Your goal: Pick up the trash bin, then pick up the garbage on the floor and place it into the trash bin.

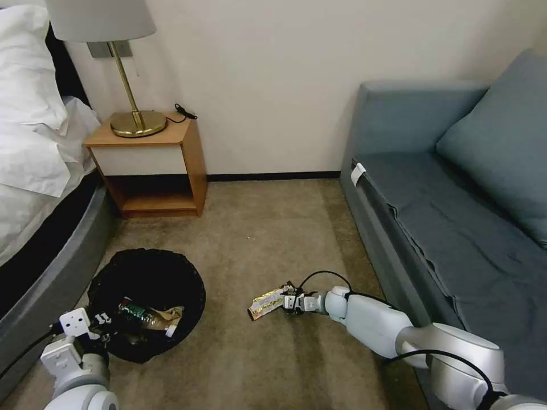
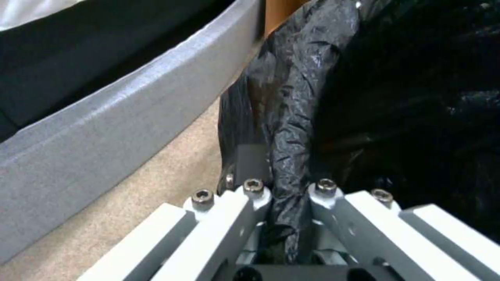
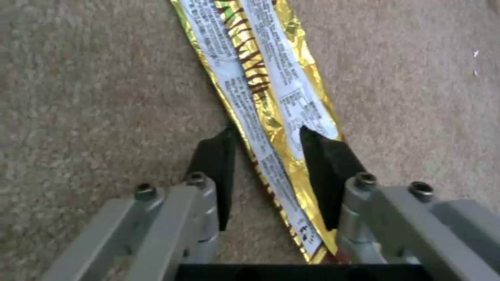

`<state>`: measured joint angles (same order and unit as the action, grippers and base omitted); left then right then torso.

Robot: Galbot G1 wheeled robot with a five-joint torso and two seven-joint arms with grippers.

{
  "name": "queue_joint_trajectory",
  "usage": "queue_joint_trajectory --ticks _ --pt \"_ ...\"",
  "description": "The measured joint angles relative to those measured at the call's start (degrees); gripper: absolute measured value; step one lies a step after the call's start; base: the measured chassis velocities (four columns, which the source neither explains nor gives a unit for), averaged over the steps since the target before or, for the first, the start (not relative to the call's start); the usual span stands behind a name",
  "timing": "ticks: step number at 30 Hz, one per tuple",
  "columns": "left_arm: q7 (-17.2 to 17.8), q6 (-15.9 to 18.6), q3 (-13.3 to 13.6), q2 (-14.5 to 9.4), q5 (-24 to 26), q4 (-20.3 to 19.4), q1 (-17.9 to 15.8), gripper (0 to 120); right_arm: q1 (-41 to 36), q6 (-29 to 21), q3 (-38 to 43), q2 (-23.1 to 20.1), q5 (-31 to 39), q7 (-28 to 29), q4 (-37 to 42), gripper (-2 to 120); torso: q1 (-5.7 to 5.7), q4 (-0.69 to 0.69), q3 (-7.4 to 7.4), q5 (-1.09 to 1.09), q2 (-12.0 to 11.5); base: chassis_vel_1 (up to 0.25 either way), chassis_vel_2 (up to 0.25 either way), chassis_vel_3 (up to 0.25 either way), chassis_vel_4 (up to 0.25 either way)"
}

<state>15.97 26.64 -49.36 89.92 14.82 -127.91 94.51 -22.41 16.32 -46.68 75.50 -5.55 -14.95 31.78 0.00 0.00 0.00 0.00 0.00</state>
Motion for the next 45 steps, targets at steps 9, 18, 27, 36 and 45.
queue_joint_trajectory --ticks 9,18,27,36,45 --pt "0.00 -0.05 0.04 0.07 -0.06 0.18 -0.05 2 -0.54 0.13 0.27 0.34 0.03 0.21 -0.21 14 0.00 0.00 0.00 0.01 0.00 0.000 0.000 0.000 0.000" --pt "0.00 -0.07 0.17 0.15 -0.12 0.20 -0.06 2 -0.42 0.06 0.66 -1.06 2.18 1.86 3.29 0 0.00 0.00 0.00 0.01 0.00 0.000 0.000 0.000 0.000" --pt "0.01 -0.07 0.36 0.18 -0.23 0.25 -0.25 2 0.06 -0.74 1.00 -4.15 5.37 1.93 8.27 0 -0.01 0.00 0.00 0.00 0.00 0.000 0.000 0.000 0.000" --pt "0.02 0.08 0.43 0.23 -0.30 -0.18 -0.26 2 0.00 -1.96 1.63 -10.32 8.34 2.05 16.03 0 0.00 -0.01 0.00 0.00 0.00 0.000 0.000 0.000 0.000" --pt "0.03 0.27 0.38 0.27 -0.42 -0.48 -0.28 2 -0.34 -2.74 3.05 -14.69 11.06 2.67 23.45 0 0.00 -0.01 0.00 0.00 0.00 0.000 0.000 0.000 0.000"
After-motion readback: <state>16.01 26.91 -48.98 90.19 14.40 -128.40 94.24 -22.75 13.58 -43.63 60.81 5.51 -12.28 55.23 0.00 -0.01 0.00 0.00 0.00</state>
